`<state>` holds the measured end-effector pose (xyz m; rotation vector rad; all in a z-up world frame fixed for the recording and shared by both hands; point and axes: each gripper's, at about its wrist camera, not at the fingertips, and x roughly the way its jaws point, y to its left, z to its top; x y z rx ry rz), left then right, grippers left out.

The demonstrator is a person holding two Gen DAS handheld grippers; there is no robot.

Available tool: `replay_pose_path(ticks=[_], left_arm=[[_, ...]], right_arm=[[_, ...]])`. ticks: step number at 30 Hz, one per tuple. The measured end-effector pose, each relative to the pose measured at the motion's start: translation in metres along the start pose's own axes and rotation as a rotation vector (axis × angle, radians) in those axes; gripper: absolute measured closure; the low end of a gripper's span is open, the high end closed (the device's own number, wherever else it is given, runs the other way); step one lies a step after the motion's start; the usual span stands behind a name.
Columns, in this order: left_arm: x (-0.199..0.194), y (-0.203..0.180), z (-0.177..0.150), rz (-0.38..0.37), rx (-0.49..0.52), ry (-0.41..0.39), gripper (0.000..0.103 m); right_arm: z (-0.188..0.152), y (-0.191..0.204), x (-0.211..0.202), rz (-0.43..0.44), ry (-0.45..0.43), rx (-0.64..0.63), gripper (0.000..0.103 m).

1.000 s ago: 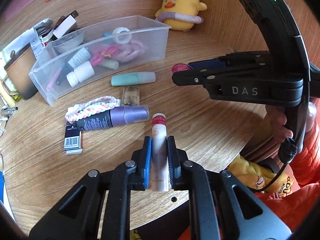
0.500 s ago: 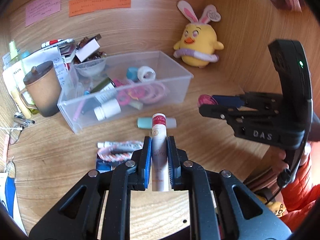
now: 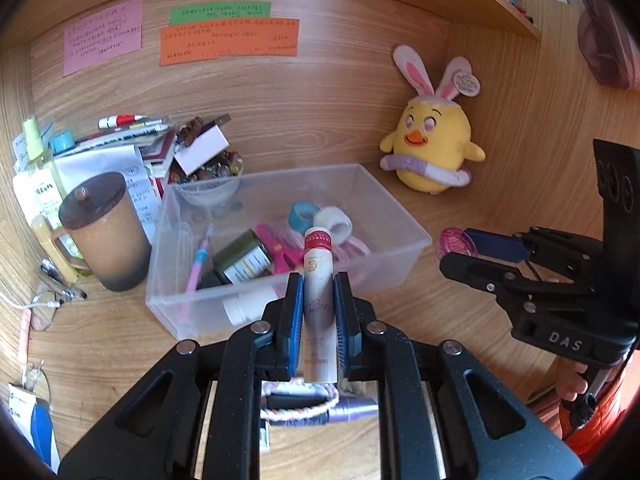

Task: Organize objects
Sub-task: 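Carry the lip balm and pink tin into the box and release both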

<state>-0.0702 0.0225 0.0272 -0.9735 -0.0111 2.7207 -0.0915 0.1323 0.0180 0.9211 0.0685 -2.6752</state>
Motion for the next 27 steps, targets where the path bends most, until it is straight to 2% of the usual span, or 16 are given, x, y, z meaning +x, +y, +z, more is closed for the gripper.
replay_pose_path(ticks=[8, 19, 27], left_arm=[[0.021, 0.021, 0.026, 0.018, -0.043, 0.004, 0.089], [0.070, 0.038, 0.040, -0.012, -0.070, 0.091, 0.089], [0.096, 0.038, 0.040, 0.018, -0.053, 0.135, 0.089]], right_arm=[[0.024, -0.002, 0.019, 0.000, -0.016, -0.013, 0.070], [0.038, -0.011, 0.072, -0.014, 0.075, -0.007, 0.070], [0.035, -0.023, 0.101, -0.028, 0.147, 0.033, 0.070]])
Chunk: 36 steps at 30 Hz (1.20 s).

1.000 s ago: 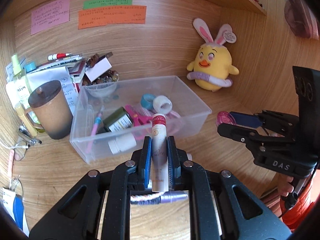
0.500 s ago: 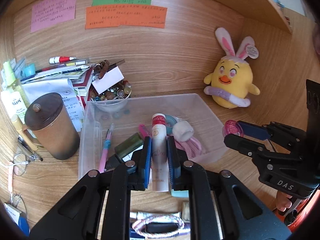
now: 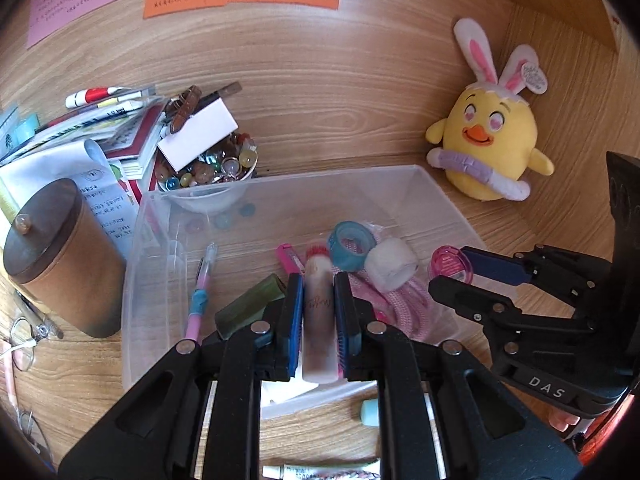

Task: Organize objects
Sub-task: 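Carry the lip balm and pink tin into the box and release both, then grasp the small dark box with the left gripper while the right grasps the mint-green tube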

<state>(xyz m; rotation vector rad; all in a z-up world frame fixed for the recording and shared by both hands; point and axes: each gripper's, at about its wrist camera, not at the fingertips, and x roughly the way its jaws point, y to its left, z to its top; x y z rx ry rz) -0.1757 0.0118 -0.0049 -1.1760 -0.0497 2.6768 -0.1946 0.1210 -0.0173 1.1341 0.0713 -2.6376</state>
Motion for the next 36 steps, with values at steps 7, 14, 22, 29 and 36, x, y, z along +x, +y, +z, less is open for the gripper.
replay_pose_path(ticks=[7, 14, 22, 29, 36], left_arm=[[0.000, 0.005, 0.000, -0.023, -0.018, 0.011, 0.089], [-0.018, 0.005, -0.001, -0.016, -0.018, -0.027, 0.072], [-0.054, 0.005, -0.010, 0.051, -0.003, -0.113, 0.035], [-0.076, 0.015, -0.032, 0.075, -0.018, -0.126, 0.014], [-0.080, 0.024, -0.067, 0.112, -0.013, -0.062, 0.013]], right_arm=[[0.000, -0.004, 0.006, 0.010, 0.017, 0.027, 0.070], [0.000, 0.005, -0.009, 0.011, -0.013, -0.004, 0.060], [-0.007, 0.017, -0.041, 0.005, -0.076, -0.042, 0.043], [-0.029, 0.028, -0.055, 0.017, -0.078, -0.071, 0.036], [-0.057, 0.036, -0.040, 0.024, -0.010, -0.093, 0.036]])
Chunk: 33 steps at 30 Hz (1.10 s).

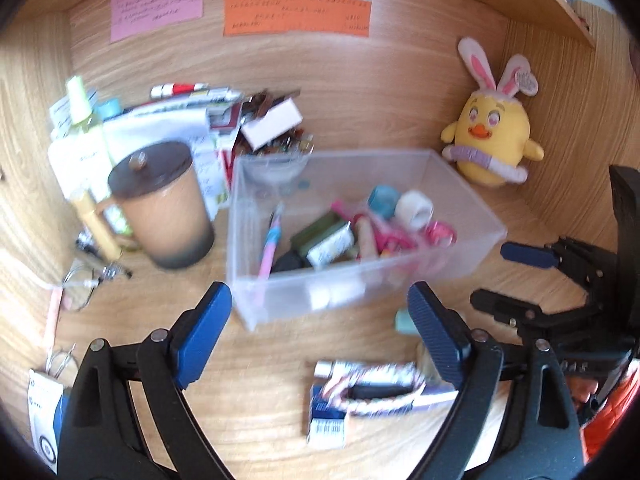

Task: Organize objects
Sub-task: 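Grasp the small dark box with the left gripper while the right grasps the mint-green tube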

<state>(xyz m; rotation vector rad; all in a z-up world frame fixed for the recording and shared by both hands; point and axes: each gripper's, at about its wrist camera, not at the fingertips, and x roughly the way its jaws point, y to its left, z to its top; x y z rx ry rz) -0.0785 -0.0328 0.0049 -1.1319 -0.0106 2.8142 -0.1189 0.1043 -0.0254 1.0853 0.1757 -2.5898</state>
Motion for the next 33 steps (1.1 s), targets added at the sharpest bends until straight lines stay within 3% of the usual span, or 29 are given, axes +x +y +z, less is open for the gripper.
replay_pose_path(ticks=[4, 7, 13, 16, 21, 25, 33], left_arm=[[-0.001, 0.007, -0.026, 0.021, 0.006, 0.049, 0.013], [-0.001, 0.014, -0.045, 0.030, 0.004, 0.093, 0.013], [0.001, 0.022, -0.072, -0.002, -0.013, 0.171, 0.013], [0.002, 0.019, -0.080, -0.010, 0.006, 0.192, 0.013], [0.009, 0.005, -0.087, -0.007, 0.064, 0.216, 0.013], [0.019, 0.000, -0.088, 0.005, 0.078, 0.224, 0.014], [0.025, 0.006, -0.087, 0.008, 0.055, 0.196, 0.050]], right_arm=[[-0.013, 0.001, 0.017, 0.012, 0.067, -0.022, 0.038], [-0.017, 0.000, 0.029, 0.031, 0.109, -0.032, 0.047], [-0.015, 0.006, 0.047, 0.072, 0.161, -0.052, 0.054], [-0.012, 0.009, 0.051, 0.073, 0.166, -0.067, 0.058], [-0.011, 0.011, 0.061, 0.066, 0.198, -0.073, 0.077], [-0.015, 0.008, 0.056, 0.063, 0.194, -0.066, 0.079], [-0.030, -0.011, 0.040, 0.053, 0.188, 0.009, 0.080]])
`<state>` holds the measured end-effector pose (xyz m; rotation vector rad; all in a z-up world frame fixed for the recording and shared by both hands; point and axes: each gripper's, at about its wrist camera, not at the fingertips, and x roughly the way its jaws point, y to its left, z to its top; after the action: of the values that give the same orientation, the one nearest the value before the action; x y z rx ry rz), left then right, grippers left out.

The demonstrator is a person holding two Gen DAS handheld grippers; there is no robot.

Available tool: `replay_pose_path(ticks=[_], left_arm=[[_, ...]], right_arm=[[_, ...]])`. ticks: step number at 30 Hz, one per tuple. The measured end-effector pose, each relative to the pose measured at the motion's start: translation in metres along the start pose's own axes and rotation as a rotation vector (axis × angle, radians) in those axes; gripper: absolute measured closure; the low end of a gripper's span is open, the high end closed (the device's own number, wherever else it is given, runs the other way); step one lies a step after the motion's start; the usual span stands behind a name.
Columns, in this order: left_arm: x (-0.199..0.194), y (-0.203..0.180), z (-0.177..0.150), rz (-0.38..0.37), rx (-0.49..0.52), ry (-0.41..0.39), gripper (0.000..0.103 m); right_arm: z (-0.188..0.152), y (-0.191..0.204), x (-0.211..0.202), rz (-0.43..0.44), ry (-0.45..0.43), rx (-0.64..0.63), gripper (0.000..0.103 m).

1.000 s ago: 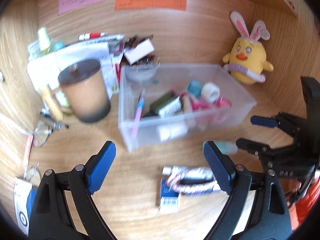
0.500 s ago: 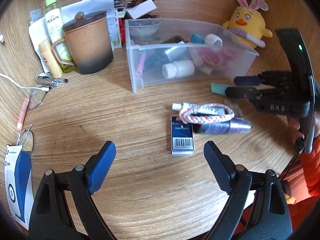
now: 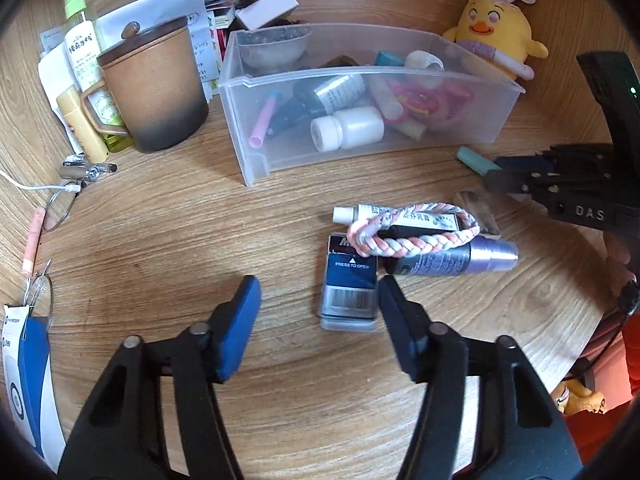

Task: Organize objects
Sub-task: 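Grasp the small dark box with the left gripper while the right grasps the mint-green tube, then carry the dark box and green tube into the box and release both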

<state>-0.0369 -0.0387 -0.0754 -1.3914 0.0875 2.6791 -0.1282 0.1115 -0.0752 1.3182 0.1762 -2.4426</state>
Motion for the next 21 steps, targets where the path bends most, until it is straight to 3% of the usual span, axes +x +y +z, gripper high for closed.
replay_pose_path(ticks=[3, 11, 21], left_arm=[[-0.002, 0.004, -0.001, 0.010, -0.012, -0.017, 0.072], [-0.010, 0.018, 0.002, 0.017, -0.066, -0.043, 0.076], [-0.039, 0.020, 0.032, 0.010, -0.096, -0.169, 0.076]], right_arm=[[-0.007, -0.003, -0.004, -0.004, -0.008, 0.012, 0.080], [-0.010, -0.009, -0.026, 0.015, -0.078, 0.054, 0.080], [-0.001, -0.002, -0.059, 0.014, -0.181, 0.058, 0.080]])
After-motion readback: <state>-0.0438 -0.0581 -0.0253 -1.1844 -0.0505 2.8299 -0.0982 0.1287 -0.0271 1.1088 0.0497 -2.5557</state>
